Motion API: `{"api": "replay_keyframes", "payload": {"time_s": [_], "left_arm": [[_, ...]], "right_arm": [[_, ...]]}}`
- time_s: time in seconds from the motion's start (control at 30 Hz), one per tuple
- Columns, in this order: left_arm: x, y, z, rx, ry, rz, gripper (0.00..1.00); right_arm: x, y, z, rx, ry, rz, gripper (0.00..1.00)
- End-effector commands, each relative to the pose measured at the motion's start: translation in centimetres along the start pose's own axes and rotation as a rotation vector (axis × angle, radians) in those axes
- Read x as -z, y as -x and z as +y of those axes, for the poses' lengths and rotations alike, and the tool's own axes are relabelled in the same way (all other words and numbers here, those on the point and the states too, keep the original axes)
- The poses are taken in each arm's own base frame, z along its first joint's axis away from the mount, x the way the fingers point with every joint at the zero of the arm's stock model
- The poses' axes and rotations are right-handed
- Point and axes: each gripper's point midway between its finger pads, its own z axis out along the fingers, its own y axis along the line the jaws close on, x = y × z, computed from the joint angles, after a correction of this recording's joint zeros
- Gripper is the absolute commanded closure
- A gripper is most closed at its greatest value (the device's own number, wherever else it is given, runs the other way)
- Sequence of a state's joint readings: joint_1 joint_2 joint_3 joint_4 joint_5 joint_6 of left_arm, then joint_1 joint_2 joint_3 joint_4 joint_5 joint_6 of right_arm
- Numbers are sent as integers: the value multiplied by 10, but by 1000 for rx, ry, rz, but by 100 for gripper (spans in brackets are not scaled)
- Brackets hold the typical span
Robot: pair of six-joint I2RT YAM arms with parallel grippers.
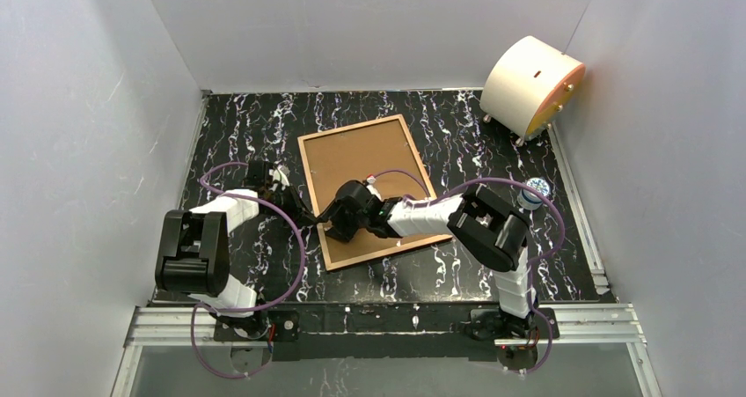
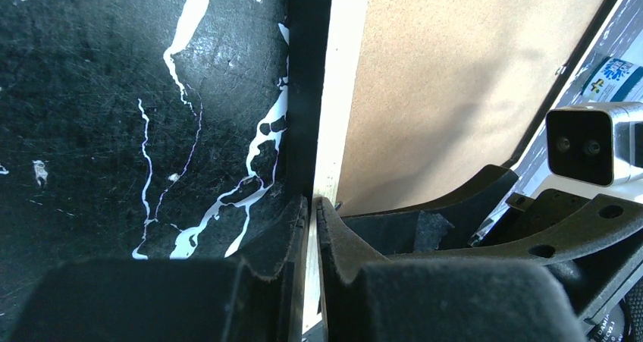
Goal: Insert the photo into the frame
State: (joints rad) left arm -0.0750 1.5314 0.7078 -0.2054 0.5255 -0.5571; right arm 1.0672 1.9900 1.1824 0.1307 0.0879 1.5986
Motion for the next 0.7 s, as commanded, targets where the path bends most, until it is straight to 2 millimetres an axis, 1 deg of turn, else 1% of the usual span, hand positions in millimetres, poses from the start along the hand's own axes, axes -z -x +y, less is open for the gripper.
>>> {"api": "replay_keyframes", "payload": {"time_s": [0.0, 0.07, 0.17, 0.23, 0.43, 0.57, 0.67], "left_arm": [[-6, -29, 34, 13, 130, 77, 100], [-6, -29, 34, 10, 133, 74, 100], [-4, -27, 36, 1, 149, 70, 100], [-5, -28, 36, 6, 147, 74, 100], [-7, -31, 36, 18, 137, 86, 100], [-7, -32, 37, 18, 139, 90, 100], [-7, -32, 39, 16, 152, 91, 100]], "right_arm": [[-21, 9, 6, -43, 33, -42, 39], [-21, 11, 10, -21, 43, -53, 35], [-14, 19, 20, 34, 63, -102, 30], [-11, 25, 22, 44, 67, -137, 26], [-15, 21, 26, 15, 84, -117, 25], [-16, 22, 28, 10, 88, -121, 25], [-17, 22, 30, 27, 104, -119, 20]]}}
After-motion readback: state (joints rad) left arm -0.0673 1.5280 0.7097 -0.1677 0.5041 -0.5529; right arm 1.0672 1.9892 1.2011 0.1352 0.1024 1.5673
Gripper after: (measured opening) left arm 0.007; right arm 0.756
